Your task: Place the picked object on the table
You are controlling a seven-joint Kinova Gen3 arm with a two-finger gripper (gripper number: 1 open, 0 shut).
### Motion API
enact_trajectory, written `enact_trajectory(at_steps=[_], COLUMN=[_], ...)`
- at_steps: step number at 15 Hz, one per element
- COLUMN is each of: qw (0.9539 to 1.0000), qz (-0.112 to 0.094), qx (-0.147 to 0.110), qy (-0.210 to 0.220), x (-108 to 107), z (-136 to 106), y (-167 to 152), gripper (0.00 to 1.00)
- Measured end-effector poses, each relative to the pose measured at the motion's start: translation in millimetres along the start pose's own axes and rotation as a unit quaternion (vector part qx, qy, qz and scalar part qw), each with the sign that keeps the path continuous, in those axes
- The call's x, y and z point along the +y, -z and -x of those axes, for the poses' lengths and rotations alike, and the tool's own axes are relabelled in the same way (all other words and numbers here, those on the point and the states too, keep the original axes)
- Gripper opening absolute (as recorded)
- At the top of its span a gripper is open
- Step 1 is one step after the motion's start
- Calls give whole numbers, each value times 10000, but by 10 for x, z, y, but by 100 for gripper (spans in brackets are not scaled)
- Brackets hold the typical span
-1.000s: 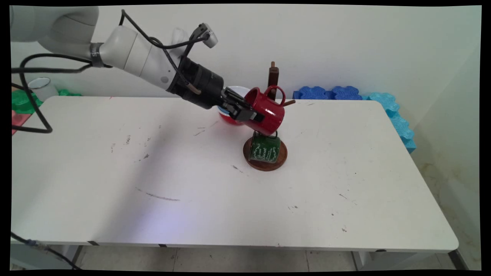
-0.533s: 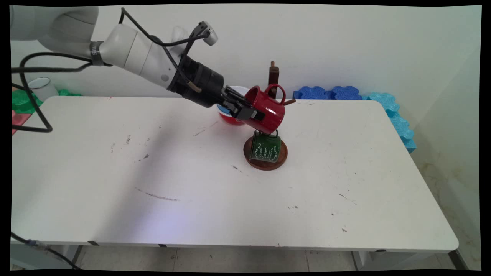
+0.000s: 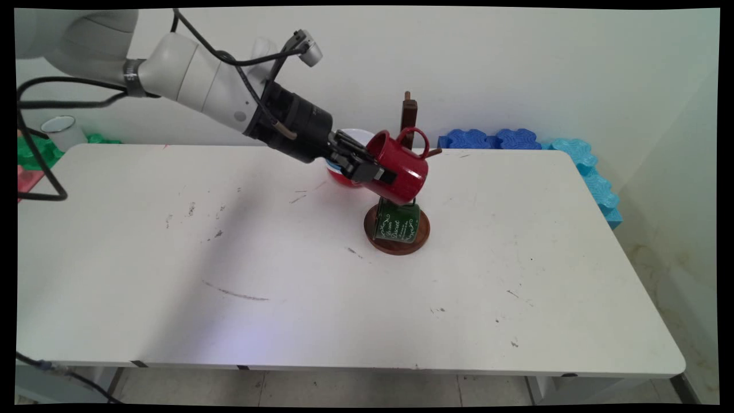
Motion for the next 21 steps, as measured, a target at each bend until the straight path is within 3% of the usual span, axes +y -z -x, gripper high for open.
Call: enact_trajectory(at_steps=[12,21], qw=[9996,9986], qz=[246,79], qx=[4,-222], qy=[-151,-479], x=[286,294], z=[-23,174], y=[233,614], gripper=[0,0])
